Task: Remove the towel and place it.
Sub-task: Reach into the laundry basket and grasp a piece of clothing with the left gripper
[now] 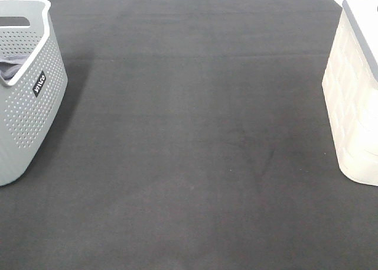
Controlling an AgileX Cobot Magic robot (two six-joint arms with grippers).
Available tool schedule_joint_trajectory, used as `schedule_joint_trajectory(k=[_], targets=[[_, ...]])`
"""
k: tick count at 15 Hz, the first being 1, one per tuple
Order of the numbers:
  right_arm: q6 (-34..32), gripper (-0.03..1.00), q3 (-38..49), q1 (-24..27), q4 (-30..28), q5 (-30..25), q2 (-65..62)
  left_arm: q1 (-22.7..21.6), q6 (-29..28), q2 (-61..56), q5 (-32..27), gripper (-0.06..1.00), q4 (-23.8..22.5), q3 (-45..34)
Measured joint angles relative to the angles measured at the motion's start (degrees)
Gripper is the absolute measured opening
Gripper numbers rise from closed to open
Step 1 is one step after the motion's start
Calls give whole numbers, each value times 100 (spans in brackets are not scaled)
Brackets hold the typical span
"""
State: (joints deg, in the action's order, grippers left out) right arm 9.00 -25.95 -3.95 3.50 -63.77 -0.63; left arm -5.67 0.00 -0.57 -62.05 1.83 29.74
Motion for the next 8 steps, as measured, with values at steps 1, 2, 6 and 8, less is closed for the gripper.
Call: schedule_joint_trajectory(k=[1,2,6,8], targets=[[0,66,0,0,0,0,0,0,0,0,0,98,0,0],[0,66,0,0,0,0,0,0,0,0,0,98,0,0],[0,66,0,0,0,0,0,0,0,0,0,98,0,0],[0,66,0,0,0,0,0,0,0,0,0,98,0,0]])
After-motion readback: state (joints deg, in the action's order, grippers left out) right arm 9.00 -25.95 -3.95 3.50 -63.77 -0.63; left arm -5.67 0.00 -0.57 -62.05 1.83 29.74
